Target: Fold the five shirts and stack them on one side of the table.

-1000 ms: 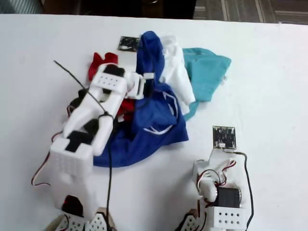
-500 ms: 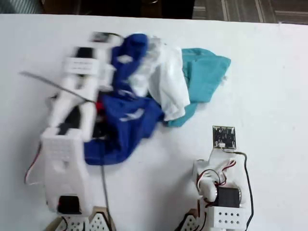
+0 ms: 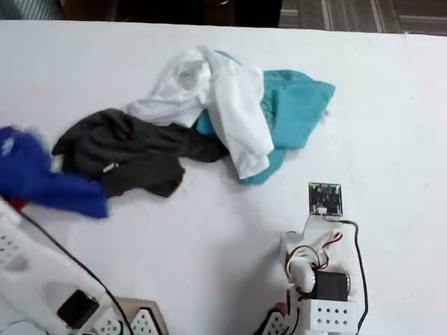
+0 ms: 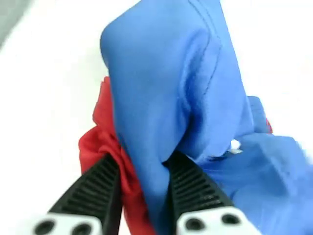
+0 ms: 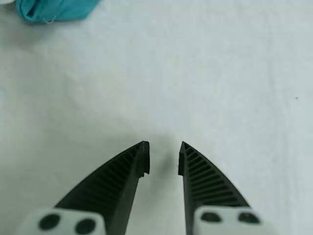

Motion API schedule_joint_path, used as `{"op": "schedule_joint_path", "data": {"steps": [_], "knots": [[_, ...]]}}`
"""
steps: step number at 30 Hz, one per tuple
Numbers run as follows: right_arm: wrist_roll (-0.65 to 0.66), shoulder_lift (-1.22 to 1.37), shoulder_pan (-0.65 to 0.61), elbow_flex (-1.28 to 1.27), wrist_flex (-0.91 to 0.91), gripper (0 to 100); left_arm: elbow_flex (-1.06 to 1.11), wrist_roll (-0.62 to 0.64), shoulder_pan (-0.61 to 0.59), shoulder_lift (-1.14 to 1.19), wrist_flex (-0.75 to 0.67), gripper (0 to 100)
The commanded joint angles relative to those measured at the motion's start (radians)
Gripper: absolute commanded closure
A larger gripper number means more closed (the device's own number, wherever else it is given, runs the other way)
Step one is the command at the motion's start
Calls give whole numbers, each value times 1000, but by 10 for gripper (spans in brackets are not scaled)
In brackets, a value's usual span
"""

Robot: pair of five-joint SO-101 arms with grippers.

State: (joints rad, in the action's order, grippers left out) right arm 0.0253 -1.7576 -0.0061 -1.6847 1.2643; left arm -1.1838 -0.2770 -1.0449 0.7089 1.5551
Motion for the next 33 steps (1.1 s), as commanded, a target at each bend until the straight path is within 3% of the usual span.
{"op": "schedule_joint_path", "data": {"steps": [1,8,12,14,19,24,27,33], "knots": [[-6,2,7,-9,-19,892,-61,-75,-61,-18,2,973],[-6,2,7,-9,-19,892,44,-164,-63,-18,2,959],[-6,2,7,-9,-19,892,70,-160,-40,-18,12,801],[-6,2,7,-9,-19,892,68,-109,-31,-20,14,739],[-6,2,7,-9,-19,892,58,40,29,-44,52,725],[-6,2,7,-9,-19,892,22,77,213,-104,238,725],[-6,2,7,-9,-19,892,104,160,328,-153,233,720],[-6,2,7,-9,-19,892,343,169,623,-183,230,700]]}}
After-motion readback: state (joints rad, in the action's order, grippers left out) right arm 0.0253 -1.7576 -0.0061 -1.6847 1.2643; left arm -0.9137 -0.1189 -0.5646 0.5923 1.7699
